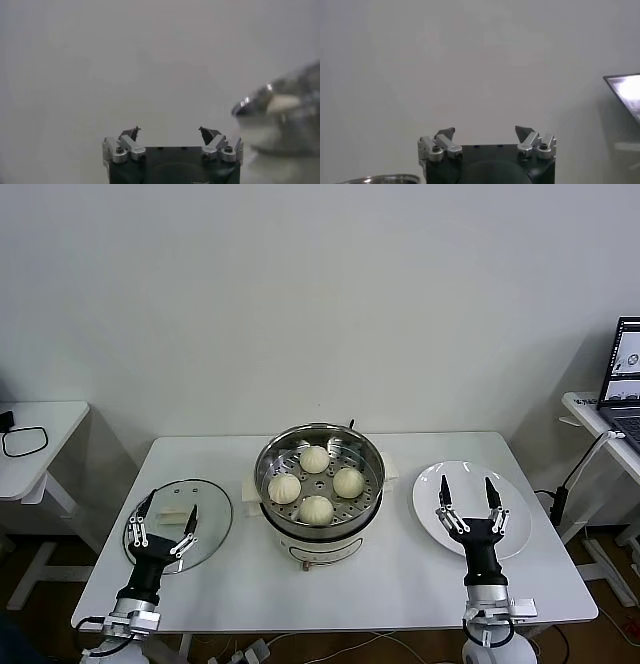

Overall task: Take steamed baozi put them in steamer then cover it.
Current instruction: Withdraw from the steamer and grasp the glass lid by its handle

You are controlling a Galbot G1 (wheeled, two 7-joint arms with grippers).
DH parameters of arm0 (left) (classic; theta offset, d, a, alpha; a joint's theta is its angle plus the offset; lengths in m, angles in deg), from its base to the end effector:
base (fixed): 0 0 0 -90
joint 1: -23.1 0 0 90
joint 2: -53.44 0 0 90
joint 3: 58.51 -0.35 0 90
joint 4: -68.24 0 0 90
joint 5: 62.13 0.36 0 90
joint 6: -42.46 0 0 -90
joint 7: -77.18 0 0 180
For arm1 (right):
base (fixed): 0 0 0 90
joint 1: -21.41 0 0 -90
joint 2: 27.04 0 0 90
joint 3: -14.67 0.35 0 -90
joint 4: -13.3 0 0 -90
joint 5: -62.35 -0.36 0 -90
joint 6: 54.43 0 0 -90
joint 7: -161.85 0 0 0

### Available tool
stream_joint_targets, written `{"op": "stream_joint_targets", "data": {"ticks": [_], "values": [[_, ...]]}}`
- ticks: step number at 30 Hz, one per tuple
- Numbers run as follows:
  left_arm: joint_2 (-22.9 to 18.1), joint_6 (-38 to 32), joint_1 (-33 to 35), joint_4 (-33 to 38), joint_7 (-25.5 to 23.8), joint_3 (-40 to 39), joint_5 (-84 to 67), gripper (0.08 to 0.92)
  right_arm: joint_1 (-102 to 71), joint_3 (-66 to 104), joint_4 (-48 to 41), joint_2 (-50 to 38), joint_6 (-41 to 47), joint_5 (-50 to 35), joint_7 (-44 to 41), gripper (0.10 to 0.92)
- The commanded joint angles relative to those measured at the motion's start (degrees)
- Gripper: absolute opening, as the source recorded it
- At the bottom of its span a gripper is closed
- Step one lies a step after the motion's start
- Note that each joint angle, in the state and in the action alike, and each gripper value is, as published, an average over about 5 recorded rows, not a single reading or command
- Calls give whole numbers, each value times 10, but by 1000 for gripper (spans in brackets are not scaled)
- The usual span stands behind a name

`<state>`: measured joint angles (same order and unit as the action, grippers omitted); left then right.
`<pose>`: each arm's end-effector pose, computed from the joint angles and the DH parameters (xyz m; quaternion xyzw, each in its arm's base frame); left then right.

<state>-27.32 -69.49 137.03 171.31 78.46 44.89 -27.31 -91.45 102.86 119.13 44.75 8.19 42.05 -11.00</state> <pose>0.2096 0.1233 -0.3688 0.0117 0.9112 0.4052 0.0734 0.2247 -0.0683 -0.3580 0.0156 0.9854 0.0540 0.1607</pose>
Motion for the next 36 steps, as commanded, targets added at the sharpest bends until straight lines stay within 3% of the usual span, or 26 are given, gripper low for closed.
{"op": "stream_joint_targets", "data": {"ticks": [1,14,36], "values": [[45,-61,-21,-176,147,52,469,823,-24,1,-17,27,-20,17,9,823],[80,-33,-98,-250,166,43,491,823,-20,-1,-35,30,-22,22,5,823],[80,1,-169,-278,155,3,463,823,-9,-4,-65,28,-21,31,1,823]]}}
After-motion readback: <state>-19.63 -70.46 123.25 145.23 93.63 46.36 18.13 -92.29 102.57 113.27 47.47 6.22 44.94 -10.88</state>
